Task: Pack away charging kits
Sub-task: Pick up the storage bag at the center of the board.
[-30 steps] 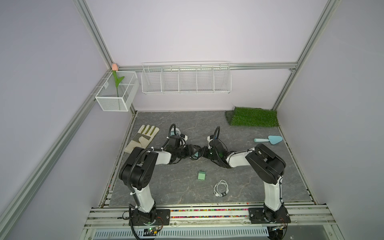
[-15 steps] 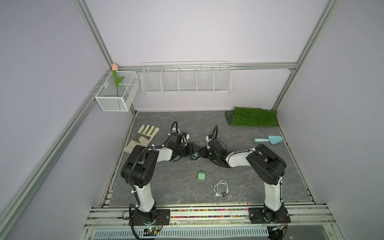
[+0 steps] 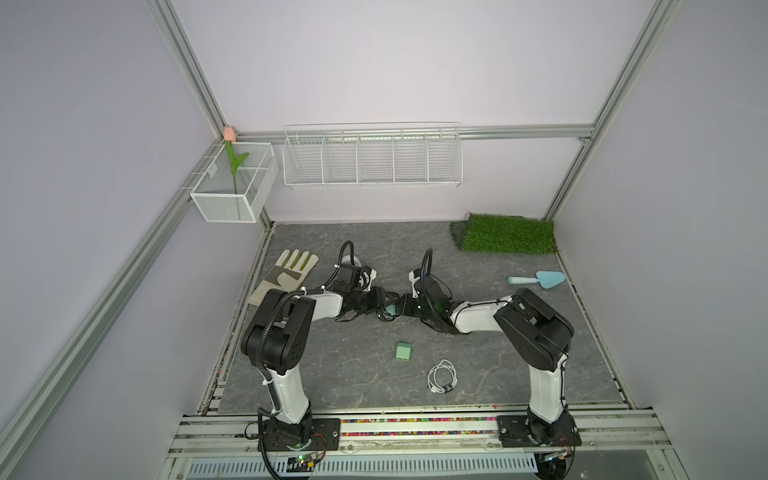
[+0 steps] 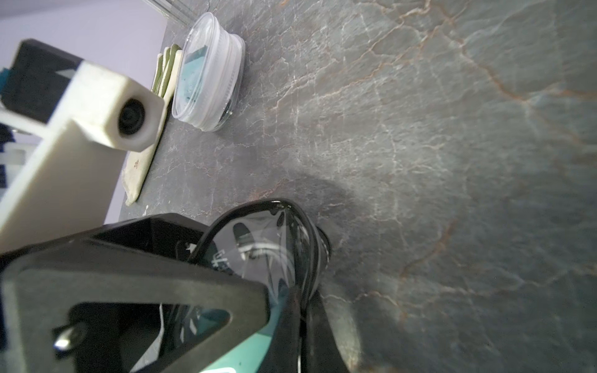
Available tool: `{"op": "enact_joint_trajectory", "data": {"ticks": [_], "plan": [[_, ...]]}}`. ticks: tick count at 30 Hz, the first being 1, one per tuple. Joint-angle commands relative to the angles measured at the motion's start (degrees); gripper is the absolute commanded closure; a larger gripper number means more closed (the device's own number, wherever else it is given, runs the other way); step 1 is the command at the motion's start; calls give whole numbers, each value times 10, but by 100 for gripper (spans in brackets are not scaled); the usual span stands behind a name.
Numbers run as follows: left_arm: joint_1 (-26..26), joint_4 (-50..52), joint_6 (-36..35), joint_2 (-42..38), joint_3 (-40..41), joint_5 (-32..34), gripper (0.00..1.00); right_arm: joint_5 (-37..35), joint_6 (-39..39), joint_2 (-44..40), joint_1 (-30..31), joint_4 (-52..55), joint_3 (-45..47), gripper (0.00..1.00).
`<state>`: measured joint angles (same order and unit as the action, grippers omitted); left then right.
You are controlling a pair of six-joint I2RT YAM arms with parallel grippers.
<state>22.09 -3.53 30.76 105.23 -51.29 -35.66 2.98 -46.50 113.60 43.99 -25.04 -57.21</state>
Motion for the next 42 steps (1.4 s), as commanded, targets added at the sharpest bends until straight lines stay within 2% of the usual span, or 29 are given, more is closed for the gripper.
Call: {"op": "enact_joint_trajectory", "data": {"ticks": [1, 5, 7, 9, 13, 19, 22, 26, 29, 32, 37, 42], "plan": [[6, -4, -5, -4, 1, -18, 50, 2, 11, -12, 10, 29, -11, 93], [6, -23, 7, -10, 18, -31, 34, -9, 17, -16, 13, 42, -15, 93], [6, -27, 10, -22, 27, -34, 34, -12, 21, -18, 15, 47, -16, 92], [7, -27, 9, -35, 33, -33, 39, -12, 22, -17, 15, 48, -17, 92], [6, -13, 0, -40, 32, -28, 54, -10, 25, -15, 15, 49, -20, 92], [6, -17, 1, -32, 30, -35, 66, -14, 24, -21, 16, 49, -15, 89], [6, -20, 3, -34, 31, -36, 74, -13, 25, -26, 16, 49, -16, 80], [6, -67, 26, -41, 35, -54, 78, -4, 23, -49, 16, 48, -11, 63], [6, -157, 64, -64, 51, -84, 79, -10, 21, -92, 16, 47, 8, 48], [7, -185, 73, -101, 49, -84, 83, -15, 19, -151, 11, 39, 40, 37], [8, -171, 63, -167, 31, -87, 82, 12, 15, -243, -4, -8, 100, 26], [14, -182, 66, -232, 15, -102, 81, 83, 13, -301, -15, -100, 127, 17]]}}
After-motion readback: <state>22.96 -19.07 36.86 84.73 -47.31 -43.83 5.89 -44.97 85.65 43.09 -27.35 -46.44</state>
